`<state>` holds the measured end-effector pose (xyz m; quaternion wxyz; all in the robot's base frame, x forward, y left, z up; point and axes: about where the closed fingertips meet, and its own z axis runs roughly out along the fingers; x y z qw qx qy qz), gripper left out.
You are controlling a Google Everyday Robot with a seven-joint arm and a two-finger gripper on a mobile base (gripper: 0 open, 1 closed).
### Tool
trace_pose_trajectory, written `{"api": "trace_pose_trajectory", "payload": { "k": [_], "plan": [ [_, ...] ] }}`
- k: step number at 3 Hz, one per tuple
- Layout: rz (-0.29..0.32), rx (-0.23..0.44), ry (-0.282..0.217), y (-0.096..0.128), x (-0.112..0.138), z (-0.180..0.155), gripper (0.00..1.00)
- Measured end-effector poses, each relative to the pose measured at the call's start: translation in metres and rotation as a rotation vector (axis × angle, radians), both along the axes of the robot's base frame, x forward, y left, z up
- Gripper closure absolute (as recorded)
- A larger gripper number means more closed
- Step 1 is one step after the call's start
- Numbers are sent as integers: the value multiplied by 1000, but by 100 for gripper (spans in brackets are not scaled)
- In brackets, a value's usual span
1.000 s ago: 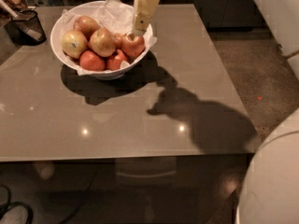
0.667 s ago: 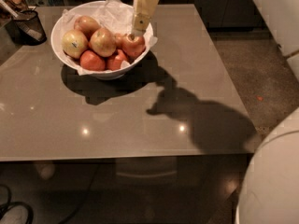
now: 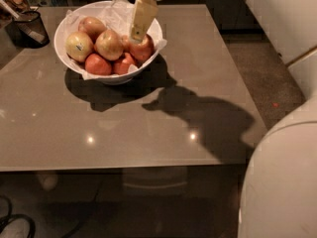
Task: Pick apple from white bowl
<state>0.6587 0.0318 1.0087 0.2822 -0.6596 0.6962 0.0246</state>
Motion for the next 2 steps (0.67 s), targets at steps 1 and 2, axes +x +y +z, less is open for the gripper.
{"api": "trace_pose_trajectory", "payload": {
  "k": [1,2],
  "plan": [
    [-17,0,26,2,4,-15,29],
    [-34,-5,48,0,8,-28,30]
  ]
}}
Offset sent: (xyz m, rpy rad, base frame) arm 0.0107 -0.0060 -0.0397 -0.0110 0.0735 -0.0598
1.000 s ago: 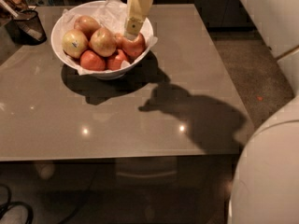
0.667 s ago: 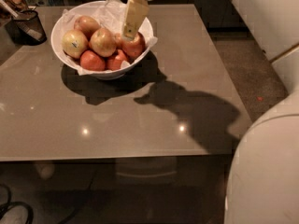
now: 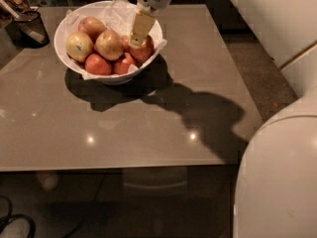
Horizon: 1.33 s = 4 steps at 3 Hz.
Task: Pick apple from white bowl
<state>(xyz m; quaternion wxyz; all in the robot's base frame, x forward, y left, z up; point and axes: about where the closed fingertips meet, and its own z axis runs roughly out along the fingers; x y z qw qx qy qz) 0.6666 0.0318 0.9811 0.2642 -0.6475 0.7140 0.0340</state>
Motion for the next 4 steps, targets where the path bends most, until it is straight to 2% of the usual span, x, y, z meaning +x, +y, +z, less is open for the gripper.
{"api": "trace_pose_trajectory", "payload": {
  "k": [1,2,4],
  "plan": [
    [-11,-7,37,-3,10,-19,30],
    [-1,-15,45,-3,22,-27,24],
    [2,-17,59,-2,27,-34,28]
  ]
}}
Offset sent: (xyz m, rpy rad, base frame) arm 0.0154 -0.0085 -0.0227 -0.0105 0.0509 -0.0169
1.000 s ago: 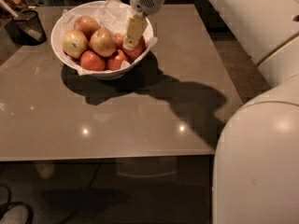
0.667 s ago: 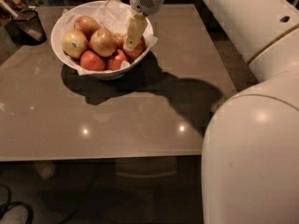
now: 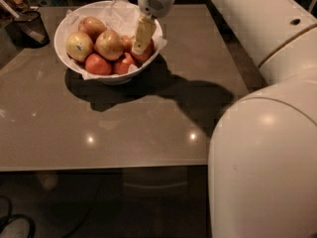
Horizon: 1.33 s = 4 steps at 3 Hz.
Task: Pick apple from white bowl
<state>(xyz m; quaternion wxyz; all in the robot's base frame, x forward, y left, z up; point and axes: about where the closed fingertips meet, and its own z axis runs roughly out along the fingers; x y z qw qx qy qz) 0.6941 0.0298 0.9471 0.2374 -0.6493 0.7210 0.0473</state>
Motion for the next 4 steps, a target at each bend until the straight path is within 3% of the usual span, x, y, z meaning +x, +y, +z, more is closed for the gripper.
{"api": "trace_pose_trajectory", "payload": {
  "k": [4],
  "plan": [
    [-1,-14,44,2,5,-22,27]
  ]
}}
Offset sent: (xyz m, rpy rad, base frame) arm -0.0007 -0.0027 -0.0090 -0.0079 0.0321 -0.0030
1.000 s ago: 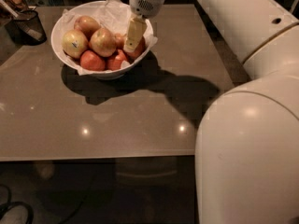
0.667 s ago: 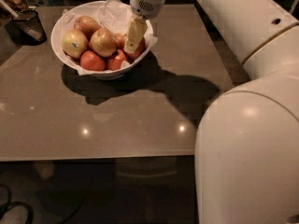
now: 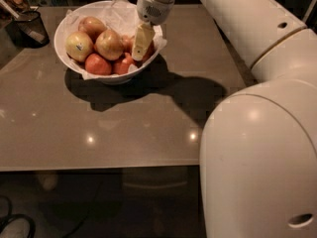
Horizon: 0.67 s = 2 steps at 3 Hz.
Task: Pick apple from white bowl
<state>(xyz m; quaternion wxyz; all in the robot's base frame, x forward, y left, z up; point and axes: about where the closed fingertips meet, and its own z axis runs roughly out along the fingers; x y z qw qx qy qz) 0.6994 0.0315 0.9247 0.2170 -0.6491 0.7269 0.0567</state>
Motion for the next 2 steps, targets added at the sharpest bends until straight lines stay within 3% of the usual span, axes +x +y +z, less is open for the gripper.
{"api": "trace_pose_trajectory", "payload": {
  "k": [2],
  "plan": [
    [2,-3,18,2,1,-9,27]
  ]
}}
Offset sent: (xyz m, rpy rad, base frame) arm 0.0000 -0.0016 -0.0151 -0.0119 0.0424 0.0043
